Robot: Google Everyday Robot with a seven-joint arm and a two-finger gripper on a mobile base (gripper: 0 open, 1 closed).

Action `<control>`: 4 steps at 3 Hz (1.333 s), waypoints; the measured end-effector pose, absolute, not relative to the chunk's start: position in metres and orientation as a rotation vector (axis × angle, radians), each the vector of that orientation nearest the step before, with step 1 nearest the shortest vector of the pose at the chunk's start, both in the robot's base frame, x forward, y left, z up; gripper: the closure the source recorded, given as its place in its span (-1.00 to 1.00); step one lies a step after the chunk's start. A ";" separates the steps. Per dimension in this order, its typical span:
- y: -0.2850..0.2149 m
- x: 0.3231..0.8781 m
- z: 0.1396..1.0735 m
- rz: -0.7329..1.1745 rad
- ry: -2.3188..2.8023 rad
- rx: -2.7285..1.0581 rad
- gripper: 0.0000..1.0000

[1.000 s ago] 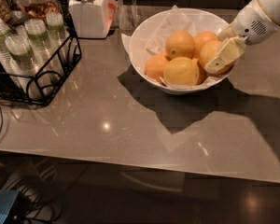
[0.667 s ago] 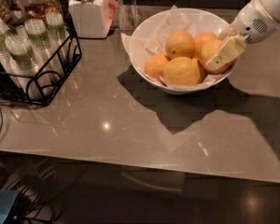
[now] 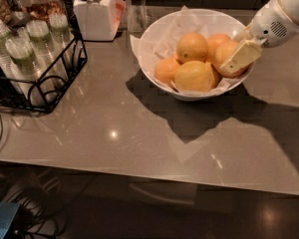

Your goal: Pick orange from white bowl

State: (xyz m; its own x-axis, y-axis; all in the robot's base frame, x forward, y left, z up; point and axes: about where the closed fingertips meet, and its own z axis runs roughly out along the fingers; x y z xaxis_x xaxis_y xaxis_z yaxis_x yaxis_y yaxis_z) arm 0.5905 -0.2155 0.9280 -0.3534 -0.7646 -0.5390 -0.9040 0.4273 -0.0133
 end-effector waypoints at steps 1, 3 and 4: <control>-0.212 0.580 0.940 0.359 2.160 -1.408 1.00; -0.214 0.567 0.956 0.377 2.078 -1.381 1.00; -0.212 0.554 0.975 0.391 1.989 -1.378 1.00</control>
Offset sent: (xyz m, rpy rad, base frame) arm -0.0291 -0.0054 0.0322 0.0446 -0.1368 -0.0127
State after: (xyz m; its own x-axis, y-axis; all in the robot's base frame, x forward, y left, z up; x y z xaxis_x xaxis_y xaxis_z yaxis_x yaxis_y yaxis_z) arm 0.5535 -0.2123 0.9754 -0.2110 -0.7060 -0.6760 -0.9095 0.3953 -0.1289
